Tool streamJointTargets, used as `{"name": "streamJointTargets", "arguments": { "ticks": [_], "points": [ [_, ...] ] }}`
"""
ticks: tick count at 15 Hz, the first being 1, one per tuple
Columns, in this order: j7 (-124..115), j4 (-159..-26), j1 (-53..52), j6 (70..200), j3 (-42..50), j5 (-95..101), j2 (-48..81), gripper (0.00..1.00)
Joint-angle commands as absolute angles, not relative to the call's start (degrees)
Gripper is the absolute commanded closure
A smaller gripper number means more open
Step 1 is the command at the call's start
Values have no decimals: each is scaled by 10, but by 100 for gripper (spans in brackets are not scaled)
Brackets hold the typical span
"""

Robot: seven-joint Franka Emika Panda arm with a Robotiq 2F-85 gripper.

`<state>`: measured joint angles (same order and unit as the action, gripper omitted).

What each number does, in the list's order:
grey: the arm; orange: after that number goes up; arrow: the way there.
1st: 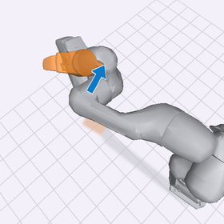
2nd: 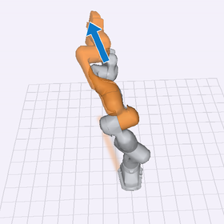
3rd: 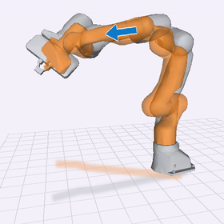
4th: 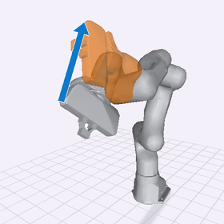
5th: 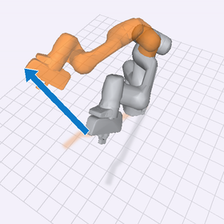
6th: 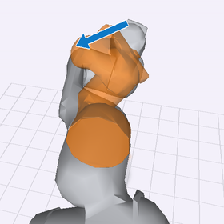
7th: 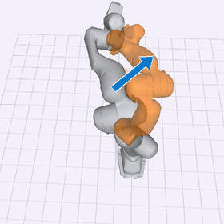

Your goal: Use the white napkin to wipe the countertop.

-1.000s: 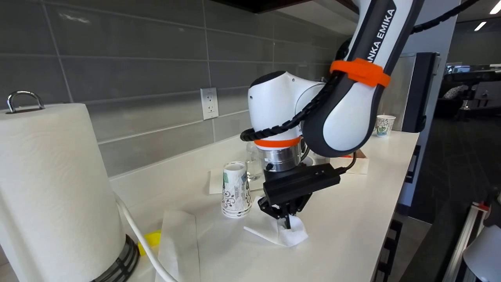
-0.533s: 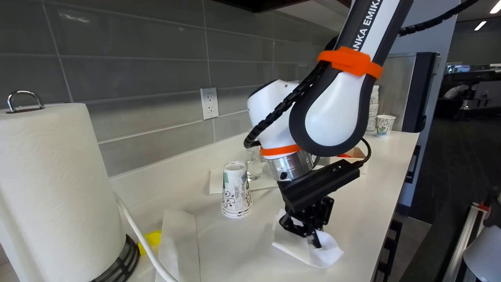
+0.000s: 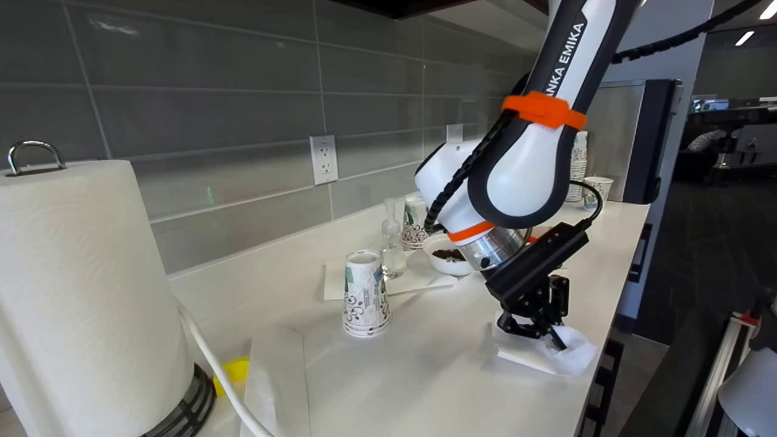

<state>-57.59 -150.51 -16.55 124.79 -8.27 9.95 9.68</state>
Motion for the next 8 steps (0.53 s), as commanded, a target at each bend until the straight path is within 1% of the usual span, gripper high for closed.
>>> {"name": "streamJointTargets", "arguments": {
  "ticks": [1, 4, 8],
  "points": [
    [-648, -1520, -152, 1300, -57, 165, 90, 100],
    [-715, -1512, -148, 1366, -42, 200, 98, 100],
    [-791, -1486, -157, 1413, -41, 247, 100, 100]
  ]
}}
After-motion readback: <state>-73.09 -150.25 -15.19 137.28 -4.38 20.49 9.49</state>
